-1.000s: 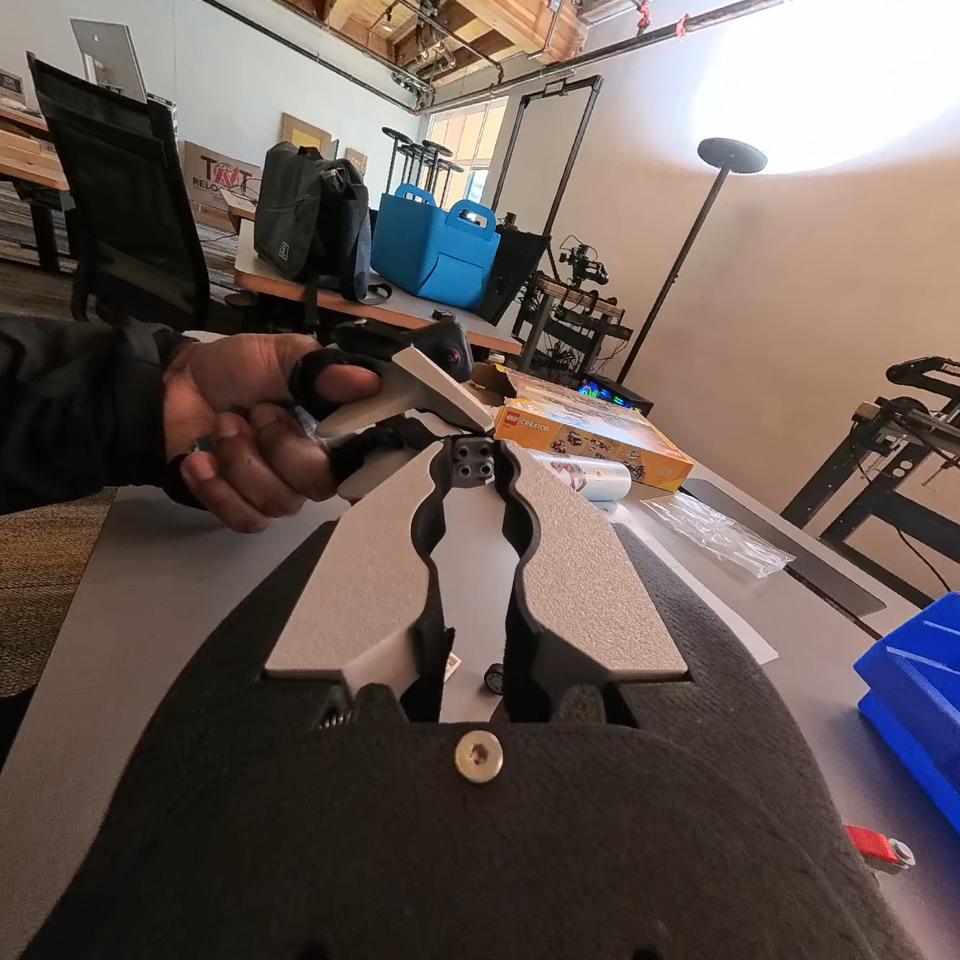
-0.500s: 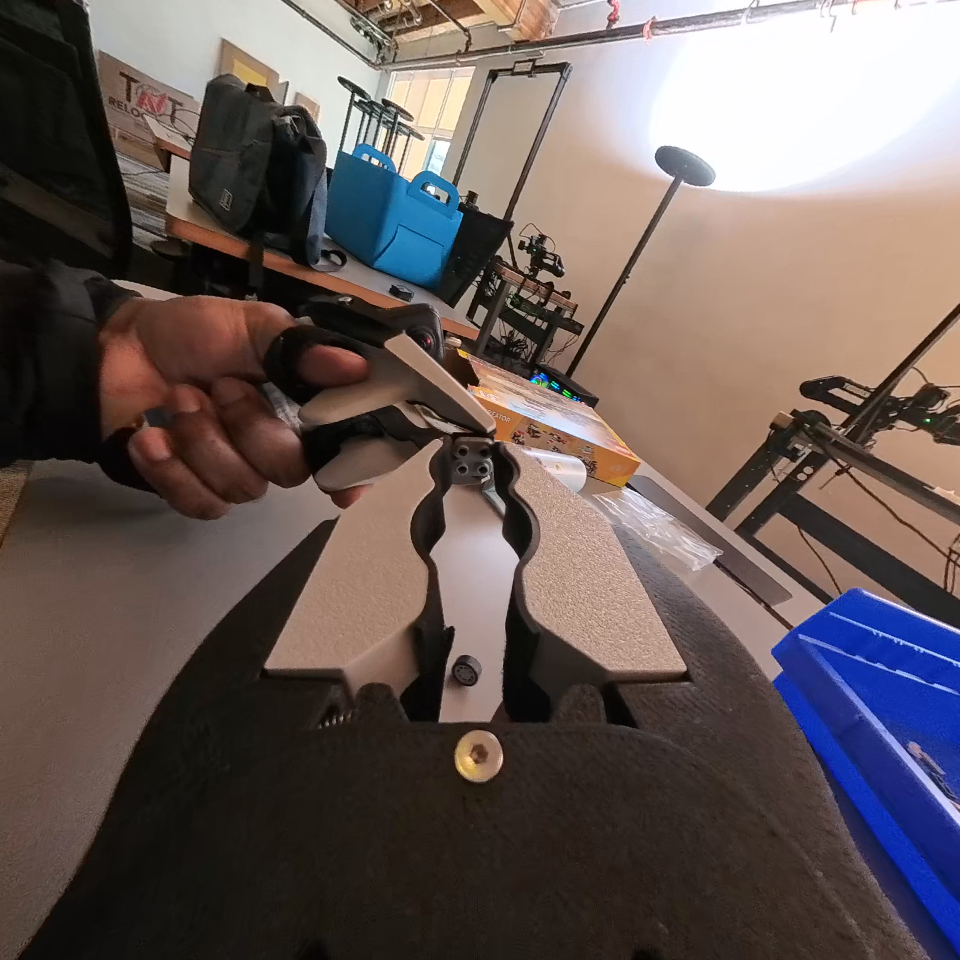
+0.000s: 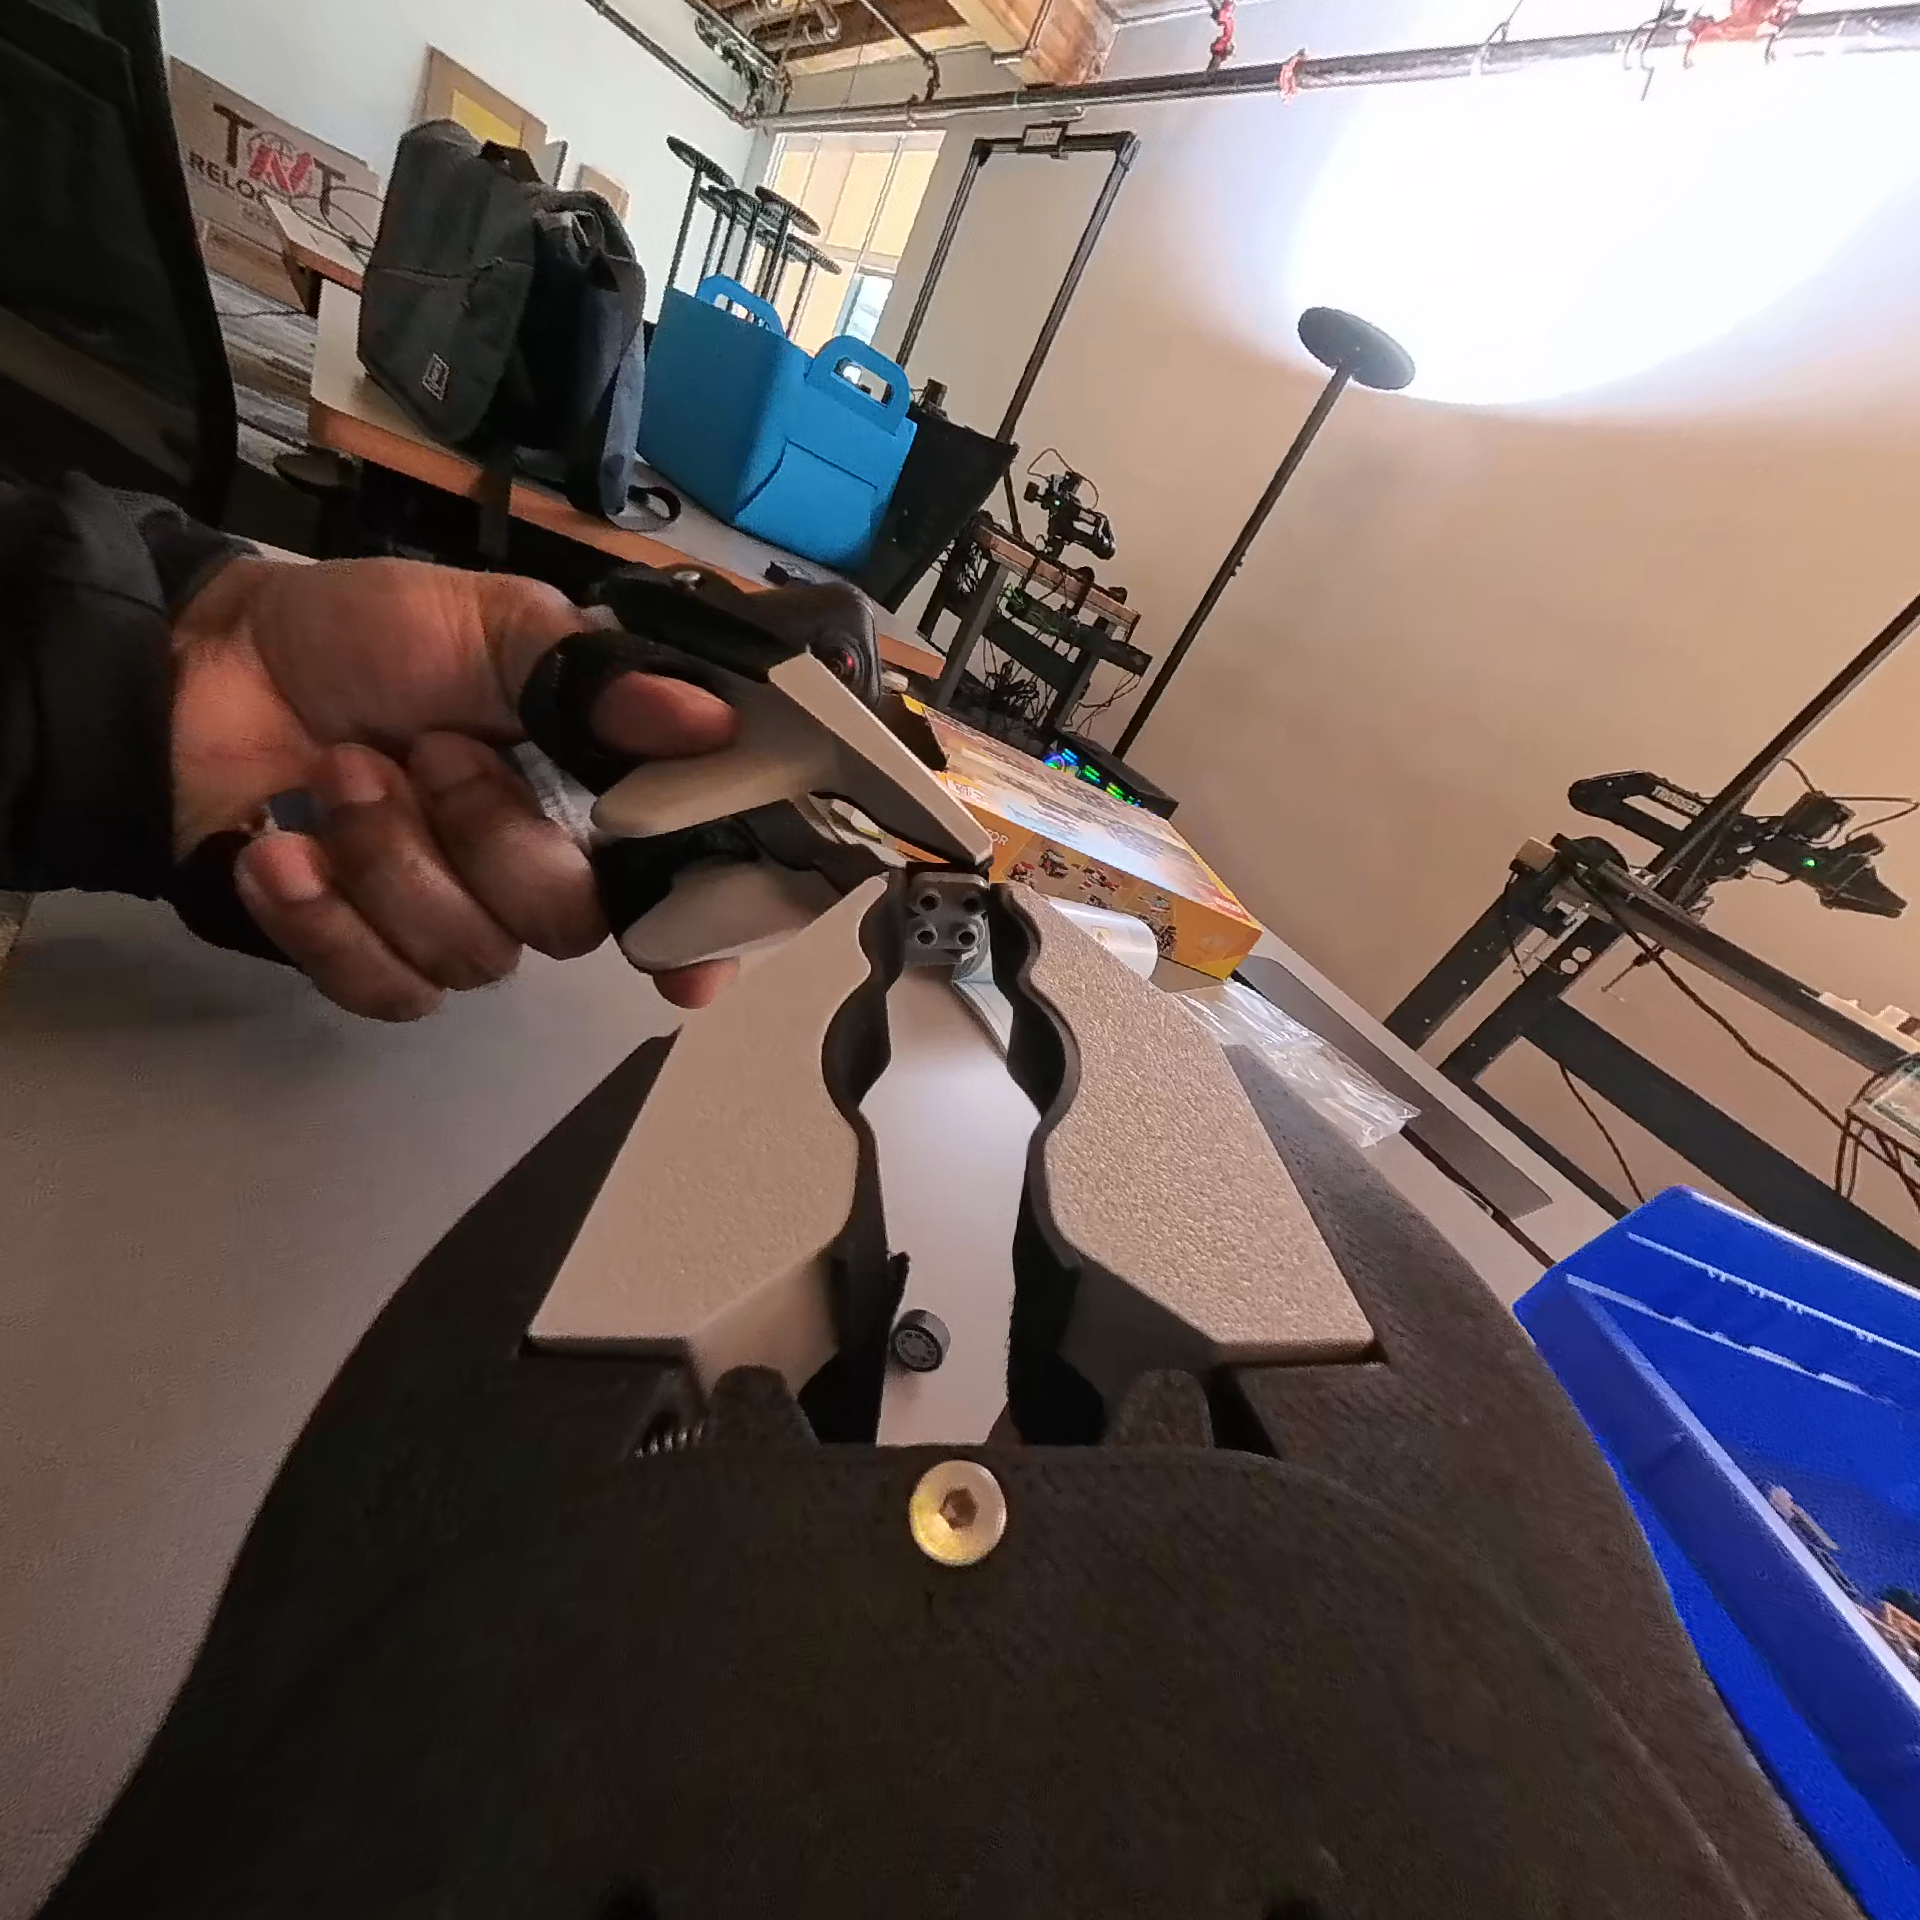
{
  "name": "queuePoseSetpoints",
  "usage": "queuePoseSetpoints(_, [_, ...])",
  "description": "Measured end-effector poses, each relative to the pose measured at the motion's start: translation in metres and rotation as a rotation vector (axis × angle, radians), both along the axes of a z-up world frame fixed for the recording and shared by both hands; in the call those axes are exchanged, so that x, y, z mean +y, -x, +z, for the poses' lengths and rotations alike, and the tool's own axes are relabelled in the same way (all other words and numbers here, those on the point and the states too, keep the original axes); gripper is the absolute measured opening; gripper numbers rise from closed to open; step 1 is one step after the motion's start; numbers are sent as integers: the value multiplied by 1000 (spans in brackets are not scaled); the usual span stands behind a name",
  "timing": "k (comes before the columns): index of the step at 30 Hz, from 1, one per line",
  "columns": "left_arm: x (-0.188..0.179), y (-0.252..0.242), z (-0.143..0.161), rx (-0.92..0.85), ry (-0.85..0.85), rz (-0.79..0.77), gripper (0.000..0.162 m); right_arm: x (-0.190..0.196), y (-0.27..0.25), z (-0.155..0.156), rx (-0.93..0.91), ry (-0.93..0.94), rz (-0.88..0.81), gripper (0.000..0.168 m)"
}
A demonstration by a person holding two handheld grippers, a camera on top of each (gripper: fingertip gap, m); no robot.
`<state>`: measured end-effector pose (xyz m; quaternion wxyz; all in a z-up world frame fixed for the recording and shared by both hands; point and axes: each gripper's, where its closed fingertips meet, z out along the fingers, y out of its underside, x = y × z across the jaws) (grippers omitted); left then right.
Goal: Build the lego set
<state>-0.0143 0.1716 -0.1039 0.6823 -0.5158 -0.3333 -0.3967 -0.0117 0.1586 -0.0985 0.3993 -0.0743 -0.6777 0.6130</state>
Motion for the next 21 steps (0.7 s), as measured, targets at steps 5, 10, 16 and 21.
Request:
queuePoseSetpoints(5, [-7, 5, 2, -5, -11, 29, 17, 0, -2, 2, -5, 32, 26, 19])
queuePoseSetpoints(10, [-9, 3, -2, 4, 13, 19, 17, -5, -2, -4, -18, 2, 38, 29])
queuePoseSetpoints(16, [-7, -2, -7, 23, 57, -5, 17, -5, -3, -5, -21, -5, 45, 29])
queuePoseSetpoints(21, [-6, -4, -9, 37, 79, -17, 18, -7, -4, -8, -25, -21, 58, 24])
